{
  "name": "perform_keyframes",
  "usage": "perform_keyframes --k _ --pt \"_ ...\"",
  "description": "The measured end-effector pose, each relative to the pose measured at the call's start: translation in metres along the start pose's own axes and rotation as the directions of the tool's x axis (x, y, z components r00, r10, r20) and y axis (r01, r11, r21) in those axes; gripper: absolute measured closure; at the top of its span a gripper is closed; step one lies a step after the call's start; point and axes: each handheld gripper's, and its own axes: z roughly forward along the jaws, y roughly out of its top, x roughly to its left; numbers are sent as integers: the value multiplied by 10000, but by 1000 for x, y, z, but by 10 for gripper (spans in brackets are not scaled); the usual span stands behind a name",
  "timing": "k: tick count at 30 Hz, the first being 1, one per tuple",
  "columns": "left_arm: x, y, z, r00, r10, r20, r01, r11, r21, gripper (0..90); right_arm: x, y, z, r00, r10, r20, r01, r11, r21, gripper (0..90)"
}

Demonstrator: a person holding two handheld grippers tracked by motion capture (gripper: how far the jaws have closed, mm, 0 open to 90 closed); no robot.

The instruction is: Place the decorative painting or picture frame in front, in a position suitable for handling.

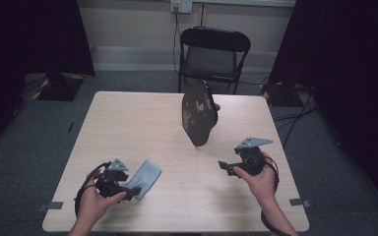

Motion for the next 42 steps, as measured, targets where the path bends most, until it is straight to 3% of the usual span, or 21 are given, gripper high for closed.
perform_keyframes --k 6,10,25,38,42 --pt "0 1 0 10000 -8 -20 8 10000 -66 249 1 13 4 9997 251 -37 -251 9997 -74 155" --pt "0 1 -2 9998 116 -173 -117 9999 -94 249 0 22 7 9999 169 9 -169 9999 -17 155" --pt "-2 3 -2 9999 132 -80 -133 9998 -156 245 -4 56 17 9994 -226 260 219 9994 277 155" --pt "-3 4 -2 9997 220 76 -219 9997 -114 245 -9 83 29 9992 194 339 -201 9996 217 197" --pt "-3 4 -2 9998 200 92 -199 9997 -130 246 -8 95 32 9989 78 462 -83 9999 116 237"
